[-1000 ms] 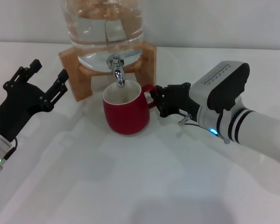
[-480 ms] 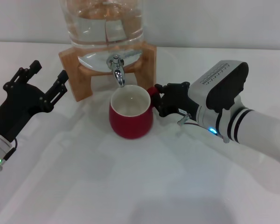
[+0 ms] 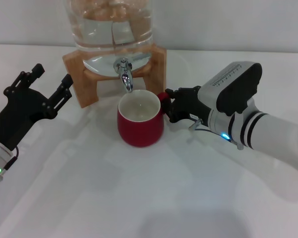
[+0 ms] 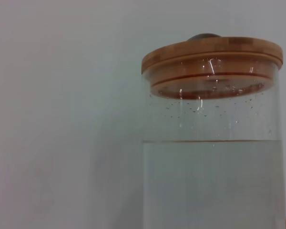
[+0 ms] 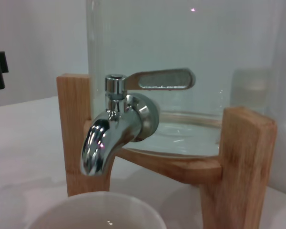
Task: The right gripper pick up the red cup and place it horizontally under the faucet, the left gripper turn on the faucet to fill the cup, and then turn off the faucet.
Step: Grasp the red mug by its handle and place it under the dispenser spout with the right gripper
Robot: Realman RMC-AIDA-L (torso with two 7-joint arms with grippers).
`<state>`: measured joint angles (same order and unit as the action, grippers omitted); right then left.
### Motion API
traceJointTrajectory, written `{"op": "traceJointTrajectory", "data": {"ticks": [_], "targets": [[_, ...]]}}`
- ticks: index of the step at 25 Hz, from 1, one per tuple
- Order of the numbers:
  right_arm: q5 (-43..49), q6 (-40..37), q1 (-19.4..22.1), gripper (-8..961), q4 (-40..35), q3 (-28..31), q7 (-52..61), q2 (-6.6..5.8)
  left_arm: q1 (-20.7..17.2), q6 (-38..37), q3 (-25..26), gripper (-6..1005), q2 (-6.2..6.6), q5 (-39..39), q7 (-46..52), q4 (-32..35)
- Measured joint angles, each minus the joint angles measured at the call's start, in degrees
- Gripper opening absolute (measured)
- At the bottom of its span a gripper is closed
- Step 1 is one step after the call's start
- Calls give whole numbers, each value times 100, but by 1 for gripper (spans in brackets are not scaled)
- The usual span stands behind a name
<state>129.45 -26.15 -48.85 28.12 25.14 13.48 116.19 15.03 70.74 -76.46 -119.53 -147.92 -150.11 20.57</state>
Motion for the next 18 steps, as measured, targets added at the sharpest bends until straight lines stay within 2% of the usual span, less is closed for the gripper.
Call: {"op": "traceJointTrajectory", "data": {"ticks": [18], "targets": [[-31,198,-29,200,7,158,7,0,0,14,-19,757,0,0,0,23]]}}
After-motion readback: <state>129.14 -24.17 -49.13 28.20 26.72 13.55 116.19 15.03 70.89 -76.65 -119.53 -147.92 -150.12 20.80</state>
